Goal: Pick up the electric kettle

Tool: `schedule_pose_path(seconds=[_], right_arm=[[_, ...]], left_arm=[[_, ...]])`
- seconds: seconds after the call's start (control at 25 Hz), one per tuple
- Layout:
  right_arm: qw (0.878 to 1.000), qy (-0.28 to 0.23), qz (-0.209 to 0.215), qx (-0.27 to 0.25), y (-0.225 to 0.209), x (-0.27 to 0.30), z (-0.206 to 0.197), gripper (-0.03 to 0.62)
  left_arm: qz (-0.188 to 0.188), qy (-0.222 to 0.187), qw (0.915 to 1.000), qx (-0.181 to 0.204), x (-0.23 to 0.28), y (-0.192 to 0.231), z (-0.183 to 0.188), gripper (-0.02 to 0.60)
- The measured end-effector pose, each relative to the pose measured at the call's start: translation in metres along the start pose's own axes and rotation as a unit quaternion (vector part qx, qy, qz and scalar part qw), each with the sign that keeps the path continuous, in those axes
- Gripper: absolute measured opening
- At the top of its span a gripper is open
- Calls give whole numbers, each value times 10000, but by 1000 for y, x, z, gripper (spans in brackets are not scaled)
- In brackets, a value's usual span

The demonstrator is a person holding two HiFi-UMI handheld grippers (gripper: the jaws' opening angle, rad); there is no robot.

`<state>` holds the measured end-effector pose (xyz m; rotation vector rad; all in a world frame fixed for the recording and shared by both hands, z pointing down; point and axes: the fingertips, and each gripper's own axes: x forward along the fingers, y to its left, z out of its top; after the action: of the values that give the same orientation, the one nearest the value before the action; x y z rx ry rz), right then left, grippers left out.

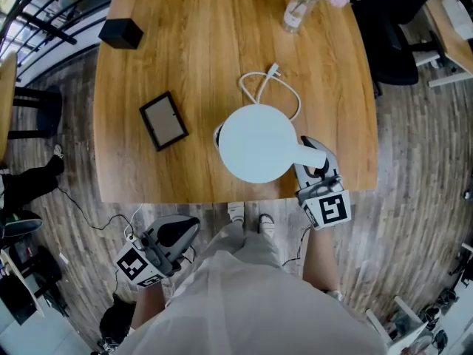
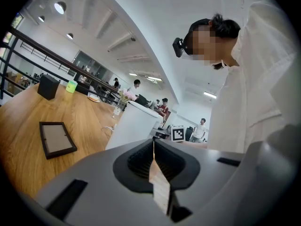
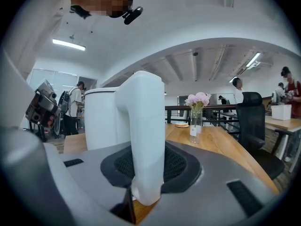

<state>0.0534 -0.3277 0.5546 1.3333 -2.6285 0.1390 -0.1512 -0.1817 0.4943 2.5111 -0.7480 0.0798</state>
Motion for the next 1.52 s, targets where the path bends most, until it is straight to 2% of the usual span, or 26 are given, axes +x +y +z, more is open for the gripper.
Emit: schedule_pose_path(seconds=[0.2,0.24,0.28,0.32,0.4,0.44,0.48,0.52,0.6,0.68,0.88,1.04,1.2,1.52], right_arm=[[9997,116,226,19,14,-15,-2,103],[9995,145,263,18,16,-17,-3,103],[9994,169,294,16,18,-20,-4,103],[9993,190,313,18,20,-22,-5,103],[9992,236,322,31,23,-26,-7,103],[9991,261,322,38,25,-27,-7,103],[9991,280,324,49,26,-29,-7,103],[9991,276,321,72,27,-30,-6,103],[9993,167,281,185,29,-31,-1,103],[9993,88,257,271,33,-33,2,103],[9991,168,271,293,42,-39,-3,103],[9989,235,282,302,47,-41,-4,103],[9986,280,277,340,44,-40,-5,103],[9983,270,284,427,41,-39,-2,103]], left_arm=[[-12,-222,9991,367,22,10,5,23],[39,-179,9986,505,29,14,4,106],[91,-39,9977,675,35,18,-1,261],[131,177,9959,882,41,21,-7,336],[166,572,9892,1338,53,24,-19,440],[152,662,9854,1560,59,25,-23,482],[105,681,9814,1790,65,25,-25,552],[39,672,9771,2017,72,23,-27,581],[-50,664,9698,2348,85,21,-30,583],[-86,607,9659,2517,97,19,-33,583],[-249,444,9622,2675,126,21,-33,583],[-518,469,9575,2797,138,18,-33,584],[-654,484,9573,2775,141,18,-31,584],[-620,426,9611,2657,142,17,-25,583]])
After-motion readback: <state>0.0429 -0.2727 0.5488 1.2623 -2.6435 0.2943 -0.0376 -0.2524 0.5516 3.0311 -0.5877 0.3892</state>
